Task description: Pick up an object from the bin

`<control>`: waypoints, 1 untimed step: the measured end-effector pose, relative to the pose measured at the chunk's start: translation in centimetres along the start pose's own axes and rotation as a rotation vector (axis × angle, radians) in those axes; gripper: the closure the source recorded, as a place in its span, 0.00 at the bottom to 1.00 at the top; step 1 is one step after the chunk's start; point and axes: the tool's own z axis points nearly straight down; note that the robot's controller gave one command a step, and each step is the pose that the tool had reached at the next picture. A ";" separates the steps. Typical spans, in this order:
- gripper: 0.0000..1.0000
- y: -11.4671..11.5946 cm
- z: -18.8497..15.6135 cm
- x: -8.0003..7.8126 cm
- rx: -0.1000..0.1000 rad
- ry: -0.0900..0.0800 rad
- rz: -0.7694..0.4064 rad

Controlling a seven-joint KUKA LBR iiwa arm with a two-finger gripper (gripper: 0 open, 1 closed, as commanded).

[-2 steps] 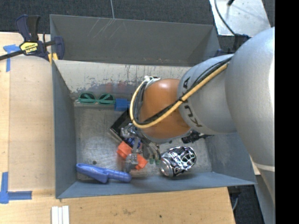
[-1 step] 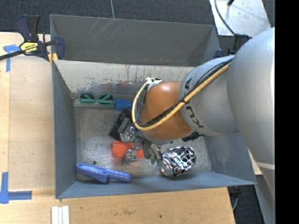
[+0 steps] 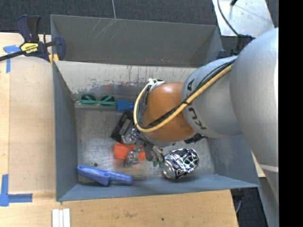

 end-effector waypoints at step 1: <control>1.00 2.8 -16.9 0.4 0.013 0.035 0.000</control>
Offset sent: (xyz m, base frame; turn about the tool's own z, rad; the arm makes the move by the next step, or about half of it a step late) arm 0.0000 0.0000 0.0000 0.0000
